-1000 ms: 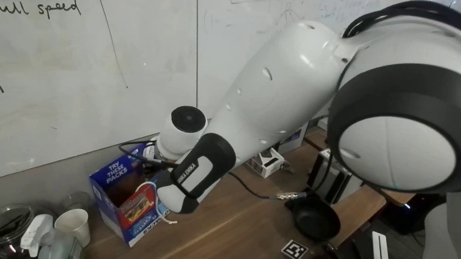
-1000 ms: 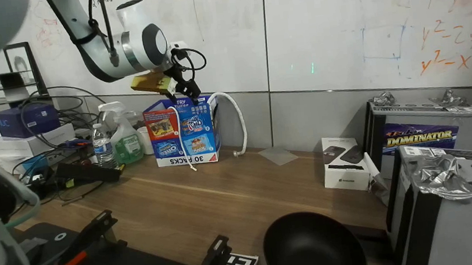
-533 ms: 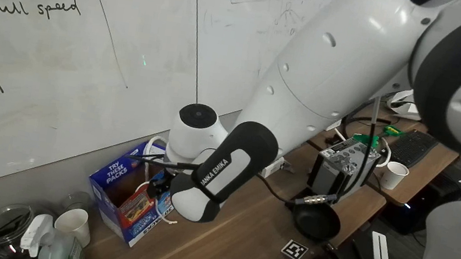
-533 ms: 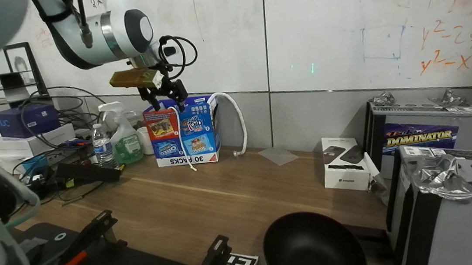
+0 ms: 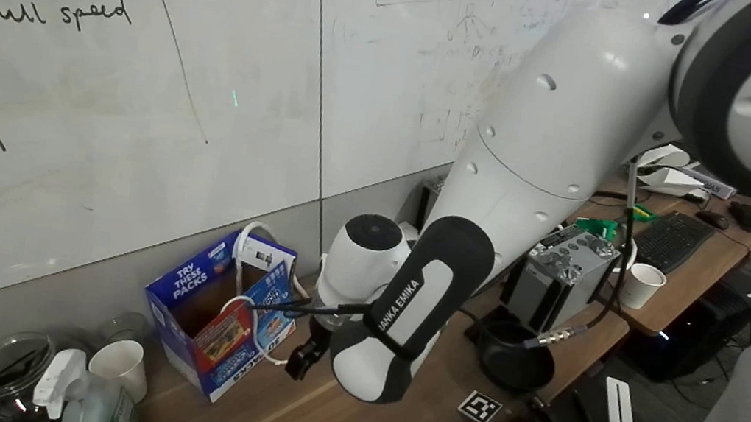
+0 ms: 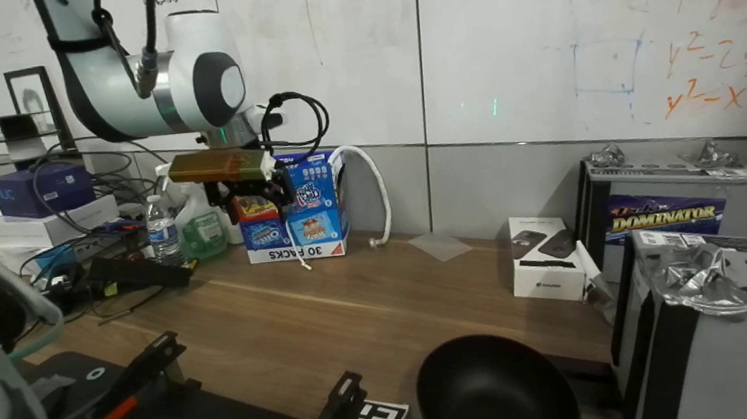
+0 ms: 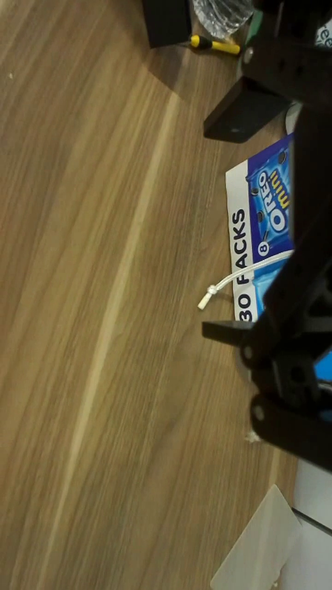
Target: Put the strings in the blue box
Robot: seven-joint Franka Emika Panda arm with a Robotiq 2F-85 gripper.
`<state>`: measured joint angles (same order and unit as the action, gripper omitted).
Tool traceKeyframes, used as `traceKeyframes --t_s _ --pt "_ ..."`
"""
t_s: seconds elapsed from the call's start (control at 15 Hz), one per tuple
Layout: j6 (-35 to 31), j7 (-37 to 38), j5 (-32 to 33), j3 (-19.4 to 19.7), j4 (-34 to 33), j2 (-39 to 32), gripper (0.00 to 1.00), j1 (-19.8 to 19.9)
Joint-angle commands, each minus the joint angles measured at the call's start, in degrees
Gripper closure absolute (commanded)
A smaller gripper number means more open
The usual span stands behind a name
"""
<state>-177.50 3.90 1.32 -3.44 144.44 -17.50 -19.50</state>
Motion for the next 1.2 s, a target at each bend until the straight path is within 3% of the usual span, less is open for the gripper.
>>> traceKeyframes --t_s 0.0,0.2,0.33,0.47,0.67,1.13 --pt "-8.0 -6.7 1.0 -6.9 1.3 -4.2 0.00 9.2" --pt "-13.3 -9.7 3.9 -11.5 -1.2 -10.6 0.00 15.7" --pt "-16.3 -10.6 6.6 -11.9 -3.2 -14.6 0.00 17.1" --pt "-17.5 -11.7 8.5 -10.0 -6.6 -18.7 0.00 16.1" --pt "-16.6 -12.1 10.3 -10.9 -12.3 -24.3 0.00 16.9" --pt "-16.3 -13.5 10.5 -8.4 -23.6 -33.2 0.00 12.8"
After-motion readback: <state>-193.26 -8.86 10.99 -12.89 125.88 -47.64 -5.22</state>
